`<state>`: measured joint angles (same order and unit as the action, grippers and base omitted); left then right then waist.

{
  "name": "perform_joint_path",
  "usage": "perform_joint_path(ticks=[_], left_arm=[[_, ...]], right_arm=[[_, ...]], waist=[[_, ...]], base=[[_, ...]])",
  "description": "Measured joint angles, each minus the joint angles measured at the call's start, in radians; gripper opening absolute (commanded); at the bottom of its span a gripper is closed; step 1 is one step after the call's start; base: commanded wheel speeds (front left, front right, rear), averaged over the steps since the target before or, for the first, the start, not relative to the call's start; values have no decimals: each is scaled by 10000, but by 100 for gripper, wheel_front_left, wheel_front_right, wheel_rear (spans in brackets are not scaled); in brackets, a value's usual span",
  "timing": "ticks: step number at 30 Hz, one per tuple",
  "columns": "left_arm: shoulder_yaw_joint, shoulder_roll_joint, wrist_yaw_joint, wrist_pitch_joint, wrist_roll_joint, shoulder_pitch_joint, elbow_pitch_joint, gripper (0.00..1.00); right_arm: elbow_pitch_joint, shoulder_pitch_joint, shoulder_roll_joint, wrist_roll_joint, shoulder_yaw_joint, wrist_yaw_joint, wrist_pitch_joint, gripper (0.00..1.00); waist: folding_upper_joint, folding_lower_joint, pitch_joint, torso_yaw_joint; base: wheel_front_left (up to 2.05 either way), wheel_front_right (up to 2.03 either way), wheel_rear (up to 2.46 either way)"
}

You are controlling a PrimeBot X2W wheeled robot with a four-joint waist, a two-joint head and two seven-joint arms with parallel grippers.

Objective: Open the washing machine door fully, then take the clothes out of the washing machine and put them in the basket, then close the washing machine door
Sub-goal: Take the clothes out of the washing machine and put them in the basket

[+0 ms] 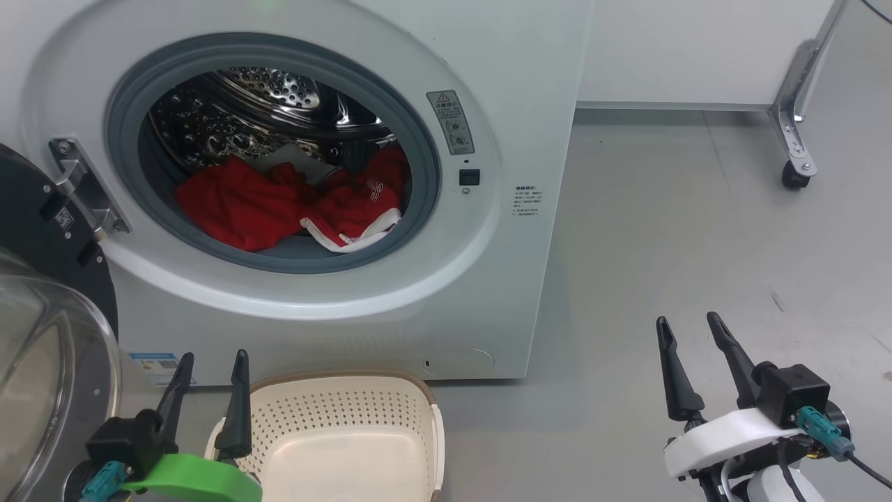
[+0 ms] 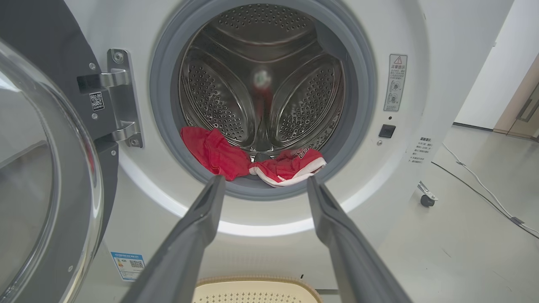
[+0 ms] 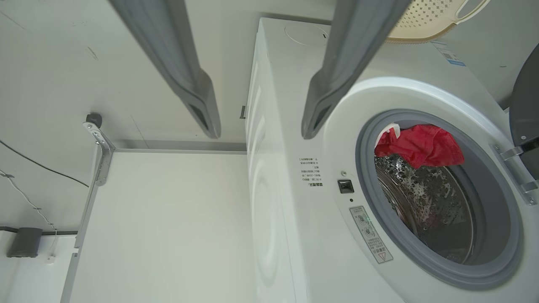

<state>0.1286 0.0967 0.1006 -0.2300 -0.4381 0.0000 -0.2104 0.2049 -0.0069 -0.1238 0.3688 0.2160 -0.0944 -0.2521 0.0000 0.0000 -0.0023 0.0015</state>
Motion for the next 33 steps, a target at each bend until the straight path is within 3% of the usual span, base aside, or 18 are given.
perform_joint_path(ticks=[33], left_arm=[[21, 21, -29, -13, 274, 2, 6, 100]], right_arm=[[2, 0, 75, -2, -56, 0, 0, 100]], waist=[[0, 0, 101, -11]], base=[[8, -8, 0]])
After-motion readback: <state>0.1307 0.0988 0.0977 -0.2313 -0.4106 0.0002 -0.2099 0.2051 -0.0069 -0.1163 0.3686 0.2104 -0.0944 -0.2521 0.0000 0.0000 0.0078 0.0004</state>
